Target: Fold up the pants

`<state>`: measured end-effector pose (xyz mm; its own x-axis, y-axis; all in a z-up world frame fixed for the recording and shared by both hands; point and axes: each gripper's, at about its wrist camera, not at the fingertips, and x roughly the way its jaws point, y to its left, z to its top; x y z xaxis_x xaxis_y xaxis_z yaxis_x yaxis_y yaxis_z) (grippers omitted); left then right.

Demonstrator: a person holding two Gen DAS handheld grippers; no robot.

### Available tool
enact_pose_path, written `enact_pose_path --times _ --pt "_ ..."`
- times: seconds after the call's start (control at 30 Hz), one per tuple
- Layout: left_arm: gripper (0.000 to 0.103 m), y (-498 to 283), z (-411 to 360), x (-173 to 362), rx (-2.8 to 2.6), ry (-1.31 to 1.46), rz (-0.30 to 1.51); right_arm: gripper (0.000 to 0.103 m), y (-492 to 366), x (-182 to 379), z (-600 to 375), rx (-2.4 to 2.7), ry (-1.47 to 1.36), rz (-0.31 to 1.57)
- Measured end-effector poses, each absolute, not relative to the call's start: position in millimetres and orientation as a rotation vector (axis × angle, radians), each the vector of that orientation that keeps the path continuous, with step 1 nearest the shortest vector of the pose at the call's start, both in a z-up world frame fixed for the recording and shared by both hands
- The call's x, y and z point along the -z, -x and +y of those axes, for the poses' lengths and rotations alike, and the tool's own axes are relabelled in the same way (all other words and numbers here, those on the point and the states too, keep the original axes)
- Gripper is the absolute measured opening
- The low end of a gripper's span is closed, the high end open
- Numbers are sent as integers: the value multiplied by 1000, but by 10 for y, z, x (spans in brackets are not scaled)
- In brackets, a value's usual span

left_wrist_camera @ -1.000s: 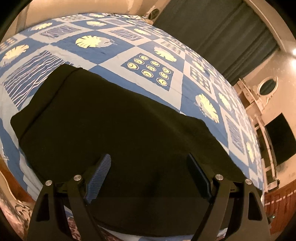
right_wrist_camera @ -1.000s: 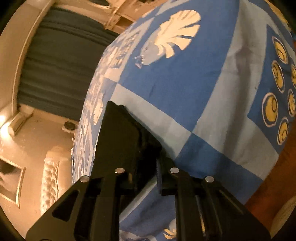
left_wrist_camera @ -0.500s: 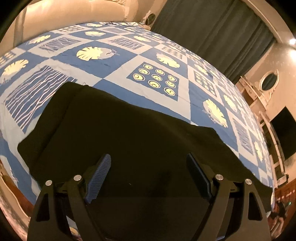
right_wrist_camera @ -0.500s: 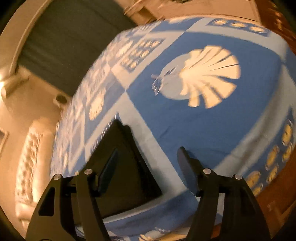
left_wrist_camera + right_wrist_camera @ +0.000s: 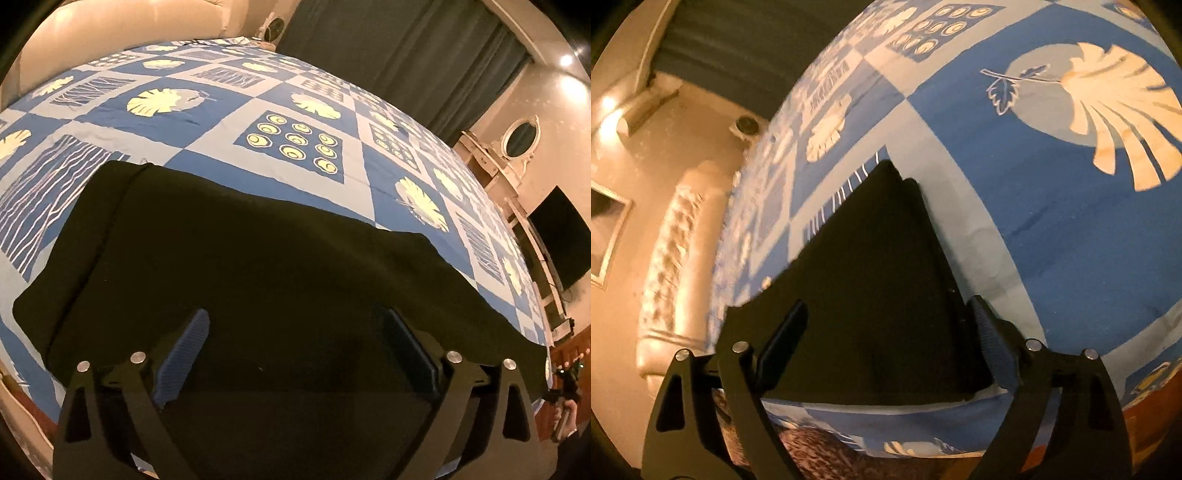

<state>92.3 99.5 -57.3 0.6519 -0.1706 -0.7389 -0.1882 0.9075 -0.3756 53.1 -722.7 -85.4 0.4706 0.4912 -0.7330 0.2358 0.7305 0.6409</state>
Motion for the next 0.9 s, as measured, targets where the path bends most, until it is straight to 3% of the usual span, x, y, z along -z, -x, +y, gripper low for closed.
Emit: enact_pose_path --times 0.13,0.27,0.43,0.5,0.57,0.63,0.73,0.9 --pt "97 -933 1069 587 26 501 871 60 -504 824 -7224 -152 -722 1147" --pt "97 -930 1136 592 61 545 868 46 -492 820 -7248 -145 -710 1173" --pt "97 -924 1135 588 79 539 874 46 -508 801 -7217 -149 -683 1191" --pt "97 -915 1126 591 80 534 872 50 -520 810 -7214 -144 -685 1191" --pt "97 -914 1113 591 77 527 872 63 -528 840 -7217 -161 -711 1186" --pt "97 -911 1104 589 75 520 873 62 -535 836 -7176 -152 -701 1191" --pt "97 -918 1094 590 75 505 875 21 -548 841 -7129 -170 -690 1222" --pt "97 -946 1036 589 65 449 892 18 -557 788 -7076 -151 -719 1213"
